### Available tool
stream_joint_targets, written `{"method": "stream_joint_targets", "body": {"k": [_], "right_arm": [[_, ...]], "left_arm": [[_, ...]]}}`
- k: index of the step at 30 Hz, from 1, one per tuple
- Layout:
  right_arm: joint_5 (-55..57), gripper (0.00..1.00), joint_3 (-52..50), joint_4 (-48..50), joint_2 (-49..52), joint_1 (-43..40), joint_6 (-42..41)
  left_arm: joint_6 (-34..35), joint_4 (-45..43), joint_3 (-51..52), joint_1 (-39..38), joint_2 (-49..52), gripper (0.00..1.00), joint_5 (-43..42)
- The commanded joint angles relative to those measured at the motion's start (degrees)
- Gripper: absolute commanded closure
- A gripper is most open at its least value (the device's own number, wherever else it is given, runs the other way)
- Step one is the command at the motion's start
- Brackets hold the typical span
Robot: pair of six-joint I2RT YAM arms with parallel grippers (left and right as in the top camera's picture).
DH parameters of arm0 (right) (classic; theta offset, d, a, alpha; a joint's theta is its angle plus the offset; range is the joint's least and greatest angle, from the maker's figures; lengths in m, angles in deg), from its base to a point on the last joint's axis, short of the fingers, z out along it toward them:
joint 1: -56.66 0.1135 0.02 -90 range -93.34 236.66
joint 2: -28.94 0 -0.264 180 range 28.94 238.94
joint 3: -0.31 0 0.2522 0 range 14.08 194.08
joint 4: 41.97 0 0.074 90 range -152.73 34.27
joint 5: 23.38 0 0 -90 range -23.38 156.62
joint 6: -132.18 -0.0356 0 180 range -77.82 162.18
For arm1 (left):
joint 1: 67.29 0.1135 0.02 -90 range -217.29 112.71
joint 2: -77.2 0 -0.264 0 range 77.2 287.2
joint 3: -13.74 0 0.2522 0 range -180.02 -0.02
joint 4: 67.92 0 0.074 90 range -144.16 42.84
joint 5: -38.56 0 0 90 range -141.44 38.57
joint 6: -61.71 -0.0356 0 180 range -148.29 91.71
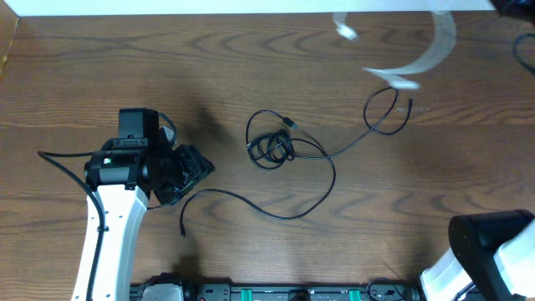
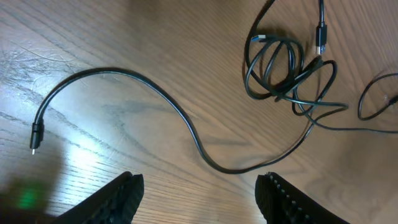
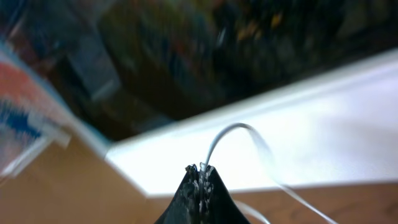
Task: Untangle cables
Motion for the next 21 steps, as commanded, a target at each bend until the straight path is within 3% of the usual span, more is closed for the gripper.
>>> {"method": "stream_joint_targets", "body": {"k": [1, 3, 5, 12, 17, 21], "right_arm": [[-3.4, 0.98, -1.7, -2.8, 2.3, 1.9, 0.1], [-3.4, 0.98, -3.0, -5.5, 3.5, 3.4, 1.7], [-3.4, 0.99, -4.4, -7.9, 4.9, 4.9, 2.3], [-3.2, 0.98, -10.1, -13.1, 10.3, 10.1, 2.2], [-3.2, 0.98, -12.9, -12.0, 14.1, 16.8, -0.1], [-3.3, 0.99, -13.1, -11.3, 16.4, 21.6, 4.9]], "left_arm": [[-9.9, -2.2, -0.6, -0.1, -0.1, 0.37, -10.3], [-16.8, -4.5, -1.4, -0.1, -0.4, 0.36, -21.0], [-17.7, -6.1, -3.0, -0.1, -0.7, 0.37, -25.5], [-19.0, -3.8, -15.0, -0.1, -3.7, 0.37, -20.7], [-16.6, -4.8, -17.0, -0.1, -7.5, 0.36, -20.0], [-3.9, -6.2, -17.0, -0.1, -7.6, 0.37, -11.9]]}}
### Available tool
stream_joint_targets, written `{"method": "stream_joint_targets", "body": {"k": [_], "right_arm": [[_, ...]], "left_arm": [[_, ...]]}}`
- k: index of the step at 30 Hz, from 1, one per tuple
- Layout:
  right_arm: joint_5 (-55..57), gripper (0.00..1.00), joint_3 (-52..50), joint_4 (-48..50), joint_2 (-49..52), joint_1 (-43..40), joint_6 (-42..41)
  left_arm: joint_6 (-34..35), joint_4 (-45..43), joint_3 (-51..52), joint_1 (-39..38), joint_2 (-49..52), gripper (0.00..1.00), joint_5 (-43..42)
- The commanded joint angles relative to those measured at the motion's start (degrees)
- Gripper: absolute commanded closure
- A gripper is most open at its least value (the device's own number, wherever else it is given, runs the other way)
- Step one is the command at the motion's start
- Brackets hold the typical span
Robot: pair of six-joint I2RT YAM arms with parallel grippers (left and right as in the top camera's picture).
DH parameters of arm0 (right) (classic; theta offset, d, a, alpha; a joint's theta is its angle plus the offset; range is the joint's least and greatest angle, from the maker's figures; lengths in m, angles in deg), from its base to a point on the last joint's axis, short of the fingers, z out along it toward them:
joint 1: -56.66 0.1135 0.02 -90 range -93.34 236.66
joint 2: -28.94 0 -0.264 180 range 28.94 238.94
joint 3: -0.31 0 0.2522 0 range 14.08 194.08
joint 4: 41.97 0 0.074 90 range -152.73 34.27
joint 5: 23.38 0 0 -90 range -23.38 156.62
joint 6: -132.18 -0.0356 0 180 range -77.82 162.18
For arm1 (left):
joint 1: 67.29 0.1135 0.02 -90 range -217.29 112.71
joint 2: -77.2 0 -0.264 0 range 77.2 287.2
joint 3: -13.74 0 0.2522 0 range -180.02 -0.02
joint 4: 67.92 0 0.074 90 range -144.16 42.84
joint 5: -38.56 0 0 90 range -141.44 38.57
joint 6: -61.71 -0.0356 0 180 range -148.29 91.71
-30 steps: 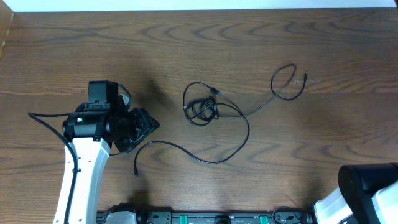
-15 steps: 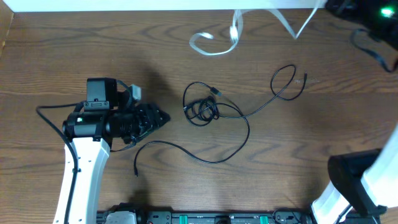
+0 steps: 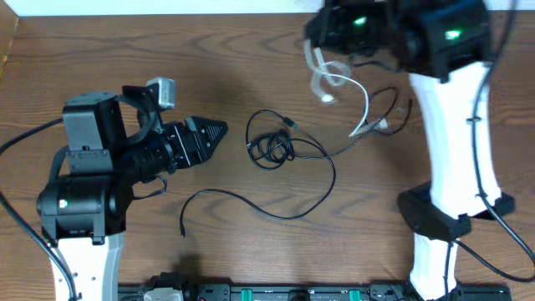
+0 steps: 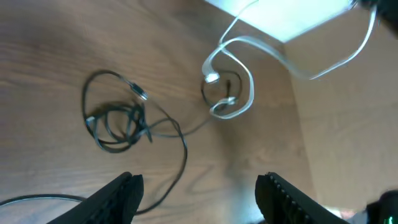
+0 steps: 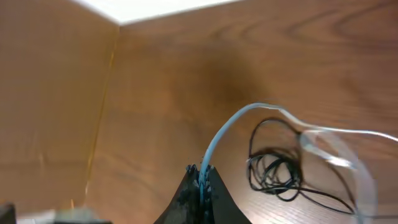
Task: Untangle cables
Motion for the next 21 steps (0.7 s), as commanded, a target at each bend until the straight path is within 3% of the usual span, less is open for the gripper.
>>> {"method": "stream_joint_targets", "body": {"k": [1, 3, 6, 7, 11, 21], "right_arm": [[-0.8, 0.99, 0.0, 0.6, 1.7, 5.0, 5.8], [-0.7, 0.99, 0.0, 1.1, 1.6, 7.4, 9.8], [-1.1, 0.99, 0.1, 1.0, 0.8, 8.5, 10.9], [-5.1, 0.99, 0.1, 0.9, 0.3, 8.9, 14.5], [-13.2, 0.99, 0.1, 0.2, 0.2, 9.7, 21.5], [-13.2, 0.99, 0.1, 3.3, 0.3, 12.7, 28.1]], "left_arm": [[15.8, -0.4, -0.5, 0.0, 1.0, 0.37, 9.5], [23.3, -1.1, -0.5, 0.1, 1.6, 0.37, 12.2], [27.6, -2.0, -0.5, 1.8, 2.0, 0.38, 12.4], [32.1, -2.3, -0.5, 3.7, 2.1, 0.38, 11.8], [40.2, -4.0, -0.5, 7.4, 2.3, 0.38, 5.4], [71.1, -10.4, -0.5, 8.7, 2.4, 0.37, -7.2]]}}
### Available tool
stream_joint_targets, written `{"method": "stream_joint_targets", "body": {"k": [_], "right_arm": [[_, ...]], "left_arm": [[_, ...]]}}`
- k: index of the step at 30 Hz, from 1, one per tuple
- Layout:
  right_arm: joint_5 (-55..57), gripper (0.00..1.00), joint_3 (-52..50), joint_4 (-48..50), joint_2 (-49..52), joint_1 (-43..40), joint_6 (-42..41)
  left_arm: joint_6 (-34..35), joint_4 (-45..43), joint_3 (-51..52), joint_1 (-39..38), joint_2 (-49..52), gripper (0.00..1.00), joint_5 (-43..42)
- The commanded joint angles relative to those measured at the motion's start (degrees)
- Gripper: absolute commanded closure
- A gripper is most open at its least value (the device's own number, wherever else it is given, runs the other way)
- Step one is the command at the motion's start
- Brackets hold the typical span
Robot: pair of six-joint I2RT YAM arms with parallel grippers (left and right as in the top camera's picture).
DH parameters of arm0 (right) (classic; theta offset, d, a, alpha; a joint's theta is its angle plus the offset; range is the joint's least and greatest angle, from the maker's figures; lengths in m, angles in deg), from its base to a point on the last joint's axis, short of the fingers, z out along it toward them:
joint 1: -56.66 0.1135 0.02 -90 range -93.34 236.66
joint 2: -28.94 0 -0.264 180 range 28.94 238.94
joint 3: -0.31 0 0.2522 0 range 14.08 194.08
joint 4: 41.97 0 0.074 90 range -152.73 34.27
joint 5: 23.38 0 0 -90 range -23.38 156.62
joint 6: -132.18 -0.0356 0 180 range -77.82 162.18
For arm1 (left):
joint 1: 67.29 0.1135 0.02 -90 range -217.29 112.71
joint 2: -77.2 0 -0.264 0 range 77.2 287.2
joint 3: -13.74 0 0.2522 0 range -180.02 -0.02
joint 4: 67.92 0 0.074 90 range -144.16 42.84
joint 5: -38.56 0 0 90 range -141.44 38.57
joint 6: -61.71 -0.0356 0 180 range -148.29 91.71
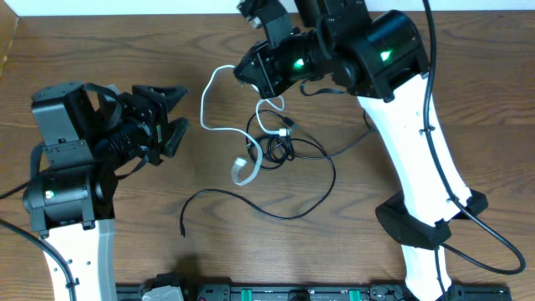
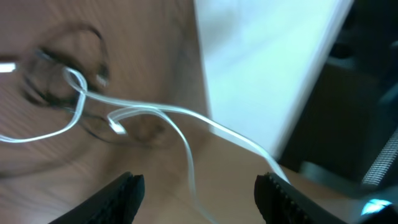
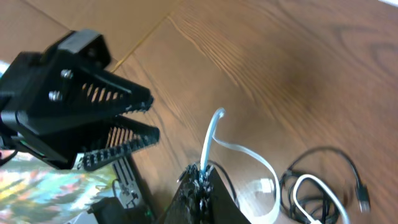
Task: Untangle cables
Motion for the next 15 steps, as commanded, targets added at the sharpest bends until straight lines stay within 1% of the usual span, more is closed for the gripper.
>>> {"method": "stream_joint_targets", "body": {"k": [1, 4, 6, 11, 15], "right_arm": [[-1.5, 0.99, 0.2, 1.6, -1.7, 1.9, 3.5], [-1.6, 0.99, 0.2, 3.3, -1.7, 4.0, 3.5], [-0.8, 0.99, 0.2, 4.2, -1.7, 5.4, 3.5], [5.6, 0.99, 0.2, 6.0, -1.7, 9.0, 3.5], [7.2, 0.99, 0.2, 7.4, -1.7, 10.6, 3.5]], "left_arm": [[16.9, -3.0, -0.5, 0.3, 0.3, 0.37, -6.6], [22.0, -5.6, -0.5, 0.3, 0.3, 0.36, -6.6], [24.1, -5.8, -0.5, 0.3, 0.3, 0.36, -6.6], [27.0, -5.8, -0.5, 0.3, 0.3, 0.36, -6.6], [27.3, -5.7, -0.5, 0.3, 0.4, 0.37, -6.3]]}}
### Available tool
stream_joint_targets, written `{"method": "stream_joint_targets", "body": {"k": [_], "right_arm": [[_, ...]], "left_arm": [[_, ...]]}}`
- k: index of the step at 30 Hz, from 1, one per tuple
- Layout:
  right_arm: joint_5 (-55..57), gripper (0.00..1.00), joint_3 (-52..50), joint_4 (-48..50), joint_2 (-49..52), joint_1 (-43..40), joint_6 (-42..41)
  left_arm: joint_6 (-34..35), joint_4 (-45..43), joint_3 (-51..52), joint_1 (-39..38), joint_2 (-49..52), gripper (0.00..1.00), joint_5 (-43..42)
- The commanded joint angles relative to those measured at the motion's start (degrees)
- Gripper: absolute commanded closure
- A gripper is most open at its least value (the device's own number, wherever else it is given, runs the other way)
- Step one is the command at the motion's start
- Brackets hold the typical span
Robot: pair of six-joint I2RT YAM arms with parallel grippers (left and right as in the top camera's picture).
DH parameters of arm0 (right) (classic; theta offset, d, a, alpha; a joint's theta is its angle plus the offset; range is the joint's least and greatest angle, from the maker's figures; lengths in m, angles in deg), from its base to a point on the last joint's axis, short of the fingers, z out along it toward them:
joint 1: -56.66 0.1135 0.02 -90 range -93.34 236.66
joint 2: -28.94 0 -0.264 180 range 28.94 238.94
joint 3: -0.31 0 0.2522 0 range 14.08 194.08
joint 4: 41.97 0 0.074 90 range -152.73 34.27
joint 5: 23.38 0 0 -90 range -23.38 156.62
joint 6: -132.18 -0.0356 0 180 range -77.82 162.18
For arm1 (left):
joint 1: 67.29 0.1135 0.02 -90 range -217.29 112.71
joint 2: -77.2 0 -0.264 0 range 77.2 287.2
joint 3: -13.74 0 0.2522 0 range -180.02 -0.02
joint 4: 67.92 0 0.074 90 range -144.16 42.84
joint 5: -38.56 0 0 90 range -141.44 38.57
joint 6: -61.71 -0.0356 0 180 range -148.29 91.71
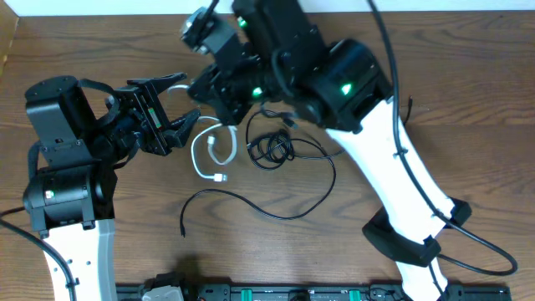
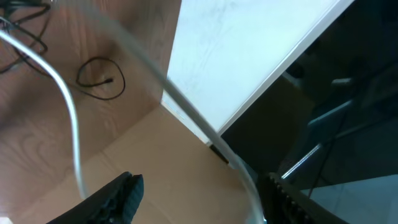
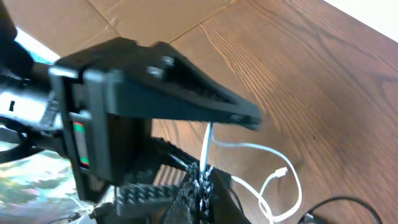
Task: Untangle cables
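Observation:
My right gripper is shut on a white cable and holds it up against the left gripper. The cable's free part lies in a loop on the table, its plug just left of a black cable tangle. My left gripper is raised and open, pointing right. In the left wrist view the blurred white cable runs between its spread fingers. A long black cable curves from the tangle to the front.
A small black cable loop lies further right on the table. The right arm spans the table's middle and right. A white wall strip borders the far edge, and a black rail runs along the front.
My right gripper has moved left with the white cable, from above the tangle to the left gripper's open fingers. The cable's loose loop now lies left of the tangle.
First my left gripper hung open low over the long black cable, while the right held the white cable high at the far right. Then the right carried it over the small loop and on to the tangle as the left rose. Now the two grippers meet.

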Motion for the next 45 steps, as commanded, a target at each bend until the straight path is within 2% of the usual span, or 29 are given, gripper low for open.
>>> {"method": "stream_joint_targets", "body": {"k": [1, 6, 15, 18, 24, 28, 31, 33, 34, 38, 40, 42, 43, 45], "right_arm": [[3.2, 0.99, 0.2, 1.0, -1.7, 1.2, 1.0], [9.3, 0.99, 0.2, 1.0, -1.7, 1.2, 1.0], [13.7, 0.99, 0.2, 0.9, -1.7, 1.2, 0.9], [15.3, 0.99, 0.2, 1.2, -1.7, 1.2, -0.3], [14.9, 0.99, 0.2, 1.3, -1.7, 1.3, -0.5], [14.9, 0.99, 0.2, 1.6, -1.7, 1.3, -0.6], [14.9, 0.99, 0.2, 1.7, -1.7, 1.3, -0.6], [14.8, 0.99, 0.2, 1.7, -1.7, 1.3, -0.6], [14.7, 0.99, 0.2, 1.6, -1.7, 1.3, -0.6], [14.8, 0.99, 0.2, 1.2, -1.7, 1.3, -0.6], [15.0, 0.99, 0.2, 0.7, -1.7, 1.0, -0.6], [15.2, 0.94, 0.2, -0.3, -1.7, 0.4, -0.6], [15.2, 0.81, 0.2, -1.2, -1.7, -0.3, -0.6], [15.2, 0.49, 0.2, -2.5, -1.7, -1.1, -0.6]], "left_arm": [[2.4, -0.3, -0.5, 0.3, 0.6, 0.37, -0.7], [2.4, 0.0, -0.5, 0.3, 1.1, 0.46, -0.3], [2.4, 0.1, -0.5, 0.3, 2.5, 0.47, -0.1], [2.7, 0.1, -0.5, 0.3, 2.7, 0.56, -0.1], [3.9, -0.8, -0.5, 0.3, 2.9, 0.62, -0.1], [4.1, -1.2, -0.5, 0.3, 2.9, 0.77, 0.0], [4.1, -1.2, -0.5, 0.3, 2.9, 0.81, 0.3], [4.0, -1.1, -0.5, 0.3, 2.9, 0.91, 1.3], [3.7, -1.2, -0.5, 0.3, 2.9, 0.92, 2.5], [-4.6, -1.2, -0.5, 0.3, 2.9, 0.92, 10.1], [-13.4, -1.5, -0.5, 0.3, 2.9, 0.92, 16.2], [-24.1, -2.8, -0.5, 0.3, 2.9, 0.92, 21.7], [-32.2, -3.7, -0.5, 0.3, 2.9, 0.92, 24.9], [-41.8, -4.4, -0.5, 0.3, 2.9, 0.92, 27.7]]}}
